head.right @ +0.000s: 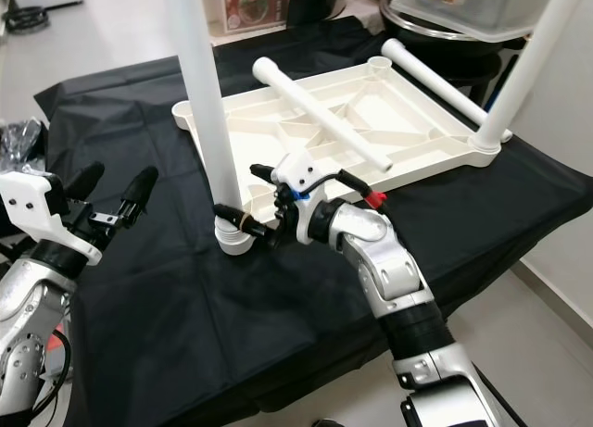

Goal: Building children table

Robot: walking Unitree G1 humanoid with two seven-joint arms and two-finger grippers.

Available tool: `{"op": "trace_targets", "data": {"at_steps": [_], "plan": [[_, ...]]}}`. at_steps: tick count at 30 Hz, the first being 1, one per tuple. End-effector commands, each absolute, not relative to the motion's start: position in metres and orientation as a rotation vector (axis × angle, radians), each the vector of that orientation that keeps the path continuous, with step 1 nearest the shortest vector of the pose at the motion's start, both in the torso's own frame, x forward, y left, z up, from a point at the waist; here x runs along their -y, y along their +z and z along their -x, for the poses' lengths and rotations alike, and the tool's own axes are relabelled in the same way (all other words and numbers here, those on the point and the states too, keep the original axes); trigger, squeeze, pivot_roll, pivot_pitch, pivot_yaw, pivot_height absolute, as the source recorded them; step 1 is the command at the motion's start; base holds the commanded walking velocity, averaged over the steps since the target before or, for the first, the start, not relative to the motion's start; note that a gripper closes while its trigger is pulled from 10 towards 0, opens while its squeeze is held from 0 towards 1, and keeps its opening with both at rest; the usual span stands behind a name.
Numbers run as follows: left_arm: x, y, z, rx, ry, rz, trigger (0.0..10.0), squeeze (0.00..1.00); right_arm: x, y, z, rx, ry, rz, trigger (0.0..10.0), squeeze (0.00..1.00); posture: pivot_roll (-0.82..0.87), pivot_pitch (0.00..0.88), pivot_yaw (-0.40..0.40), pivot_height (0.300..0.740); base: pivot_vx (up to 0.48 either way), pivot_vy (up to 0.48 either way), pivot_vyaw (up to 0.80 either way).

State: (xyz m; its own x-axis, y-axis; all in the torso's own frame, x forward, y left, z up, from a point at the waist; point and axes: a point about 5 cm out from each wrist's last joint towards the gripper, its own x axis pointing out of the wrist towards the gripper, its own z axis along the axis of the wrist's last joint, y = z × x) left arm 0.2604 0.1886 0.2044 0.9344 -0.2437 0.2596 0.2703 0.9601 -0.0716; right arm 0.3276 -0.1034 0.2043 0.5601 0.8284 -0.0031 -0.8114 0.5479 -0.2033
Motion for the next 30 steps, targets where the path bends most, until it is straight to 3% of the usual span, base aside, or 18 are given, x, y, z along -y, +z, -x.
{"op": "trace_targets", "data": {"at_steps": [1,12,13,14,15,30], "plan": [[-0.184,0.202,-0.256,0.241,-0.268,0.102,10.0,0.00,0.102,0.203,-0.332,0.096,0.937,0.207,10.0,0.00,0.00,0.154,-0.017,0.740,0.000,0.000,0.00],[-0.177,0.200,-0.248,0.226,-0.274,0.110,10.0,0.00,0.078,0.211,-0.338,0.124,0.983,0.158,10.0,0.00,0.01,0.195,-0.031,0.740,0.000,0.000,0.00],[-0.176,0.200,-0.247,0.224,-0.277,0.111,10.0,0.00,0.076,0.212,-0.340,0.128,0.984,0.163,8.7,0.00,0.01,0.200,-0.031,0.740,0.000,0.000,0.00],[-0.176,0.200,-0.247,0.224,-0.277,0.111,10.0,0.00,0.076,0.212,-0.340,0.128,0.984,0.163,8.7,0.00,0.01,0.200,-0.031,0.740,0.000,0.000,0.00],[-0.175,0.199,-0.245,0.221,-0.279,0.114,10.0,0.00,0.075,0.214,-0.344,0.133,0.974,0.170,0.0,0.00,0.01,0.209,-0.034,0.740,0.000,0.000,0.00],[-0.168,0.200,-0.242,0.215,-0.289,0.121,10.0,0.00,0.068,0.217,-0.344,0.122,0.833,0.213,0.0,0.00,0.00,0.217,-0.044,0.740,0.000,0.000,0.00]]}}
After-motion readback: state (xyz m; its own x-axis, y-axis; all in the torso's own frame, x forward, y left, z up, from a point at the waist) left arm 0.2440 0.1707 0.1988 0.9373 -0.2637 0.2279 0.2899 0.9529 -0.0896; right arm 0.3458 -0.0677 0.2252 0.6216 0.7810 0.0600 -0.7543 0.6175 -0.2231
